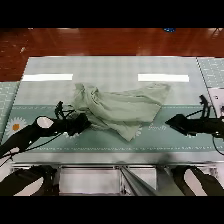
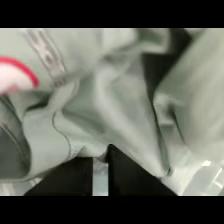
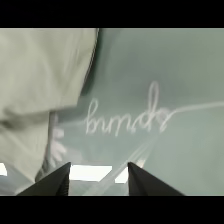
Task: Fold the shirts.
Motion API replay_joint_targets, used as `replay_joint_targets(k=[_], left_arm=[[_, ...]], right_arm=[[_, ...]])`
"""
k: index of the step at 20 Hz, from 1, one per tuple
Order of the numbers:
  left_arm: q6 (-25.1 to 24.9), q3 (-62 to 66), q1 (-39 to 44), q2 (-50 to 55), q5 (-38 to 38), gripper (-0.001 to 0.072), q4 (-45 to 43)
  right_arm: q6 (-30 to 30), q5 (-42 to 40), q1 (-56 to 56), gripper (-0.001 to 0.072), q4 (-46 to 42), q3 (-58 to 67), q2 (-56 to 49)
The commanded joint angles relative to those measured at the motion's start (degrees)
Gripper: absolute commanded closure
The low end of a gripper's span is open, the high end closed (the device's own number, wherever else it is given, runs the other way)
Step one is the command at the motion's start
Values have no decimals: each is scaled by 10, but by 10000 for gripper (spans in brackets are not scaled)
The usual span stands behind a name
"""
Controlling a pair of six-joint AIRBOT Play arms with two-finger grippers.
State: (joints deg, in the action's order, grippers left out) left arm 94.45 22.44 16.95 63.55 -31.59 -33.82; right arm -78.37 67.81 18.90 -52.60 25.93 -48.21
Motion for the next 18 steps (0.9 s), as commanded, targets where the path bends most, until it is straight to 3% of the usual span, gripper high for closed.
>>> replay_joint_targets(k=[1,3,7,18], left_arm=[[-37,24,-37,6,11,566,8],[-86,36,-70,14,-26,681,8],[-130,48,-102,19,-71,681,8],[-139,48,-101,19,-71,681,6]], right_arm=[[-42,-23,-114,309,15,-50,0],[-77,-64,-196,309,28,-54,0],[-146,-147,-303,309,56,-53,-14],[-142,-306,-471,309,222,26,-216]])
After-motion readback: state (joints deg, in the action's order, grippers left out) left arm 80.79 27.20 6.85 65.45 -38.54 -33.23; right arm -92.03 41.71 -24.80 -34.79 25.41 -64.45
